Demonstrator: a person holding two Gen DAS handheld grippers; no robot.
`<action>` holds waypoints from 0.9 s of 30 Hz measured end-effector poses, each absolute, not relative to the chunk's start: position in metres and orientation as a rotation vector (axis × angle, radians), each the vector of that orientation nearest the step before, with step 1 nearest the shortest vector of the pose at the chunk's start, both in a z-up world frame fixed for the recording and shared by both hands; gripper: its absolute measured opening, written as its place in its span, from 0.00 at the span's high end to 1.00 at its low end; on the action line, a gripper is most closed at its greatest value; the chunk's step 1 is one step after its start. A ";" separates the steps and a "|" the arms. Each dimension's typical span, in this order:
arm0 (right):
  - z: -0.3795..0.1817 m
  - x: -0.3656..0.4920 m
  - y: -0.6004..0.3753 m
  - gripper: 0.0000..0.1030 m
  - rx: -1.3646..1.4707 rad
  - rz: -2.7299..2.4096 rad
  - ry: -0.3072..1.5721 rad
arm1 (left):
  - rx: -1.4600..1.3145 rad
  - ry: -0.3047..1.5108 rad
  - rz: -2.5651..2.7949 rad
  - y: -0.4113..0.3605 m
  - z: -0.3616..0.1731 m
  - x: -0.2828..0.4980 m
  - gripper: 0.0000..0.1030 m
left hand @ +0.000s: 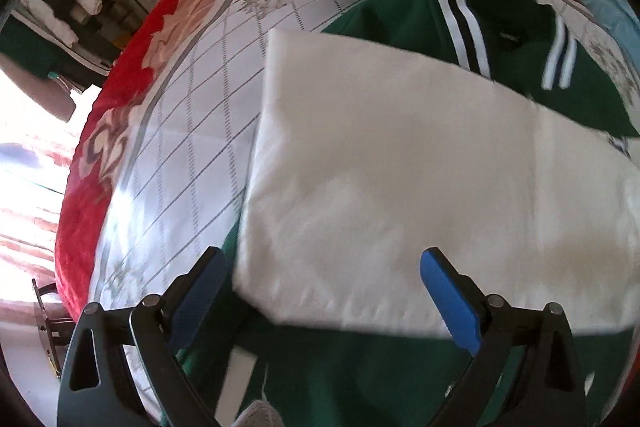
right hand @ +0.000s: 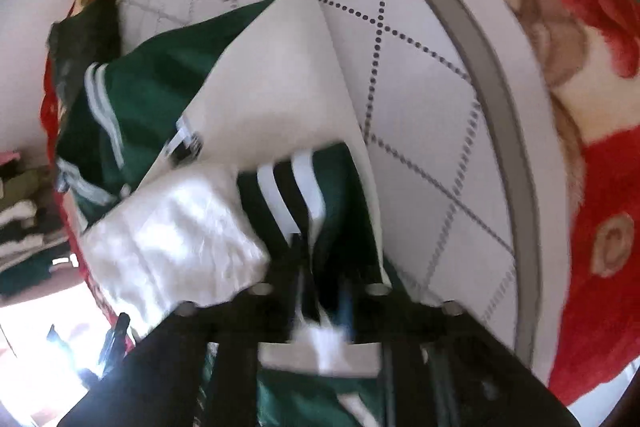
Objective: Fold large clothes
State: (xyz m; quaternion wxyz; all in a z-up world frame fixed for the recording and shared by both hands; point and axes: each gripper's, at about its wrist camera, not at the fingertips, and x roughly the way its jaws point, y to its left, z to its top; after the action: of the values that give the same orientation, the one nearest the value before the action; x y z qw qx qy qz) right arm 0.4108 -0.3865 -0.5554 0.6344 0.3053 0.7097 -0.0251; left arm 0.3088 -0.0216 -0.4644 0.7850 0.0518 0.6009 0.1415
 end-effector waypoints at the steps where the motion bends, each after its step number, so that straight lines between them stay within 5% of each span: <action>1: -0.538 0.395 -0.385 0.59 0.691 -0.043 1.612 | 0.114 1.297 0.296 -0.020 -0.460 0.299 0.04; 7: -0.503 0.266 -0.381 0.52 0.677 -0.091 1.723 | 0.180 1.358 0.175 -0.033 -0.458 0.232 0.04; 13: -0.533 0.138 -0.372 0.52 0.736 -0.190 1.849 | 0.196 1.451 0.020 -0.079 -0.492 0.183 0.04; 15: -0.557 0.115 -0.363 0.55 0.680 -0.171 1.909 | 0.220 1.466 -0.006 -0.094 -0.504 0.175 0.04; 16: -0.568 0.103 -0.356 0.64 0.582 -0.197 1.942 | 0.238 1.476 -0.014 -0.100 -0.512 0.171 0.04; 22: -0.584 0.091 -0.372 0.65 0.612 -0.209 2.070 | 0.245 1.526 0.066 -0.101 -0.531 0.173 0.04; 27: -0.526 0.158 -0.418 0.61 0.694 -0.064 1.812 | 0.219 1.428 0.169 -0.121 -0.499 0.200 0.03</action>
State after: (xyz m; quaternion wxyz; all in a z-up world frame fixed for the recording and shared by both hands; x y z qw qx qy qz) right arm 0.1583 -0.4182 -0.5263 0.5648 0.2949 0.7703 -0.0272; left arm 0.1997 -0.1205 -0.4992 0.7469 0.1002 0.6528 0.0771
